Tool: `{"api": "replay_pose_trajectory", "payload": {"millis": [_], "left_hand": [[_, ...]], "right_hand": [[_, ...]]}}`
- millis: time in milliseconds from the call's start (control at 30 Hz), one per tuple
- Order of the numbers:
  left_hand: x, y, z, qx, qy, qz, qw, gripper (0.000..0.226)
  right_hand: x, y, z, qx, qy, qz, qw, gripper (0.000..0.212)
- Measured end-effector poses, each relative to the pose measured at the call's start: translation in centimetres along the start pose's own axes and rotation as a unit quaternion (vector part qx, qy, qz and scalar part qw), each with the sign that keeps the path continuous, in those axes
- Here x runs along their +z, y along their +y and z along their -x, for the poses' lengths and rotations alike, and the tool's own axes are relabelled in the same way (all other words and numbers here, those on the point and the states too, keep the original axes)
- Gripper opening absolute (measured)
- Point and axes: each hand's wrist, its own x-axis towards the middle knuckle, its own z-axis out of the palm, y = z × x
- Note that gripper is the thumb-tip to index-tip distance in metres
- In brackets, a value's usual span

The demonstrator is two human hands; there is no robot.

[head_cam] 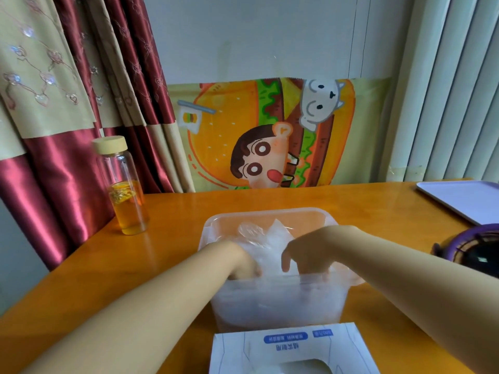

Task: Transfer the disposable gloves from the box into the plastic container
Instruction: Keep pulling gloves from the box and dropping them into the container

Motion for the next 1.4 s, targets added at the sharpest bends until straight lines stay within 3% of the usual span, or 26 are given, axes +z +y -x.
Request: {"api": "replay_pose_trajectory", "payload": {"millis": [200, 333, 533, 700, 800, 933, 1133, 1400], "left_hand": [[-1.3, -0.6, 1.5, 0.075, 0.009, -0.016, 0.997, 0.045], [-2.7, -1.7, 3.4, 0.090, 0.061, 0.009, 0.994, 0.054], [-1.3, -3.9, 4.1, 0.121, 0.170, 0.152, 0.966, 0.021], [1.0, -3.0, 4.1, 0.129, 0.263, 0.196, 0.936, 0.036], [1.6, -2.5, 3.2, 0.109, 0.259, 0.175, 0.943, 0.034], [1.3, -2.4, 2.6, 0.083, 0.254, 0.103, 0.958, 0.011], [1.2, -4.2, 3.1, 0.079, 0.267, 0.053, 0.959, 0.015], [1.2, -7.5, 7.3, 0.065, 0.318, 0.162, 0.932, 0.019]], "right_hand": [[0.2, 1.1, 0.3, 0.033, -0.024, -0.083, 0.996, 0.074], [-0.8, 1.0, 2.1, 0.009, -0.015, -0.090, 0.996, 0.051], [-1.4, 0.9, 4.7, -0.008, 0.076, -0.068, 0.995, 0.030], [-1.3, -0.5, 6.0, -0.063, 0.164, -0.142, 0.974, 0.028], [-1.1, -1.2, 4.7, -0.067, 0.144, -0.193, 0.968, 0.035], [-0.3, -1.1, 2.0, -0.021, 0.069, -0.199, 0.977, 0.042], [1.2, -0.2, 0.9, 0.048, -0.023, -0.153, 0.987, 0.043], [1.5, -0.3, 0.9, 0.059, 0.001, -0.104, 0.993, 0.044]]}}
